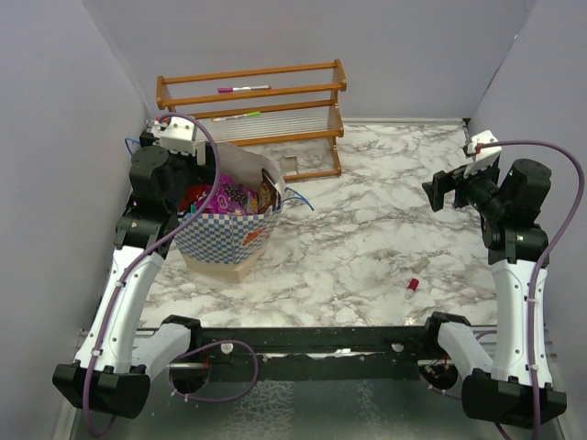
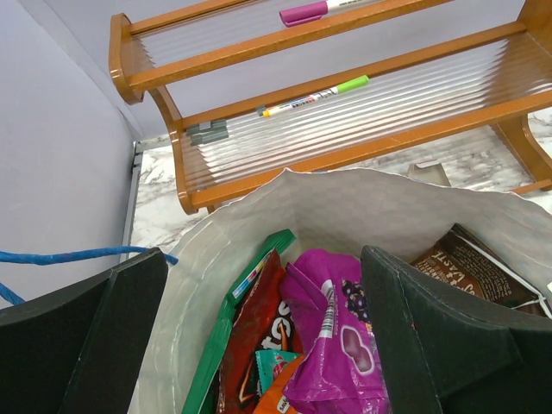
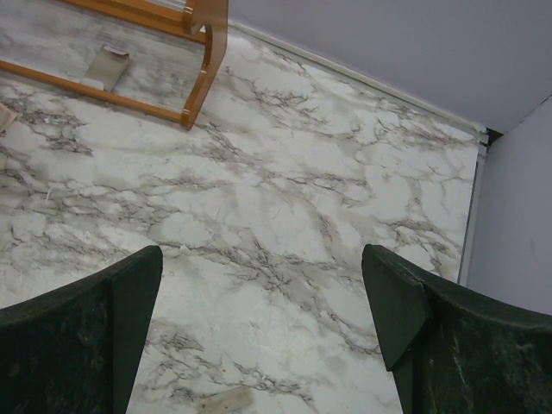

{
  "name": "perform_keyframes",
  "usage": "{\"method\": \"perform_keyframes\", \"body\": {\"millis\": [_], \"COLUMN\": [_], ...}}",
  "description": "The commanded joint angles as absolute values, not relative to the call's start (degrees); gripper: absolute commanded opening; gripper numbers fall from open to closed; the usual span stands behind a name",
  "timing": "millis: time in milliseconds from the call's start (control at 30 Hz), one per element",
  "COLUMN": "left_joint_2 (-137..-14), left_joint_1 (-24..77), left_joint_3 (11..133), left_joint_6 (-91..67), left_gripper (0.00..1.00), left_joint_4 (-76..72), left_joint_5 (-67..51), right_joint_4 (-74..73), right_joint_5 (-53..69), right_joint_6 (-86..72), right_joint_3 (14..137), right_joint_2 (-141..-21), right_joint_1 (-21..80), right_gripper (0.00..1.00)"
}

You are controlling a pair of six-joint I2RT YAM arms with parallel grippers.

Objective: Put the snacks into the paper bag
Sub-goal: Reset both arms

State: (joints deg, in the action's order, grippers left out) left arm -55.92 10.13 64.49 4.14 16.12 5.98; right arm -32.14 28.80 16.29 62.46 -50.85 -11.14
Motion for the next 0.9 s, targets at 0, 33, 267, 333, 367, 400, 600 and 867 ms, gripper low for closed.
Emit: {"method": "perform_keyframes", "body": {"millis": [0, 33, 267, 333, 367, 400, 600, 867], "left_joint_2": [-55.2, -55.2, -55.2, -55.1, -55.2, -55.2, -55.1, -55.3], "left_joint_1": [9.8, 9.7, 9.8, 9.8, 9.8, 9.8, 9.8, 9.8], "left_joint_3": [66.1, 66.2, 66.2, 66.2, 66.2, 66.2, 66.1, 65.9], "left_joint_6": [3.5, 3.6, 3.6, 3.7, 3.7, 3.7, 3.7, 4.0], "left_gripper": [0.97, 0.97, 0.97, 0.97, 0.97, 0.97, 0.97, 0.96], "left_joint_4": [16.2, 16.2, 16.3, 16.3, 16.3, 16.3, 16.2, 16.0], "left_joint_5": [5.3, 5.4, 5.5, 5.5, 5.6, 5.6, 5.7, 5.6], "right_joint_4": [-32.3, -32.3, -32.4, -32.3, -32.3, -32.3, -32.3, -31.9], "right_joint_5": [29.6, 29.6, 29.9, 29.8, 29.8, 29.8, 30.0, 29.8], "right_joint_6": [16.2, 16.2, 16.1, 16.1, 16.1, 16.2, 16.1, 16.1], "right_joint_3": [64.1, 64.1, 64.7, 64.7, 64.7, 64.7, 64.7, 64.2], "right_joint_2": [-50.8, -50.9, -51.3, -51.2, -51.1, -51.2, -51.4, -51.3], "right_joint_1": [-10.9, -10.9, -10.9, -10.9, -10.9, -10.9, -10.9, -10.9], "right_gripper": [0.99, 1.0, 0.99, 1.0, 1.0, 1.0, 0.99, 0.99]}}
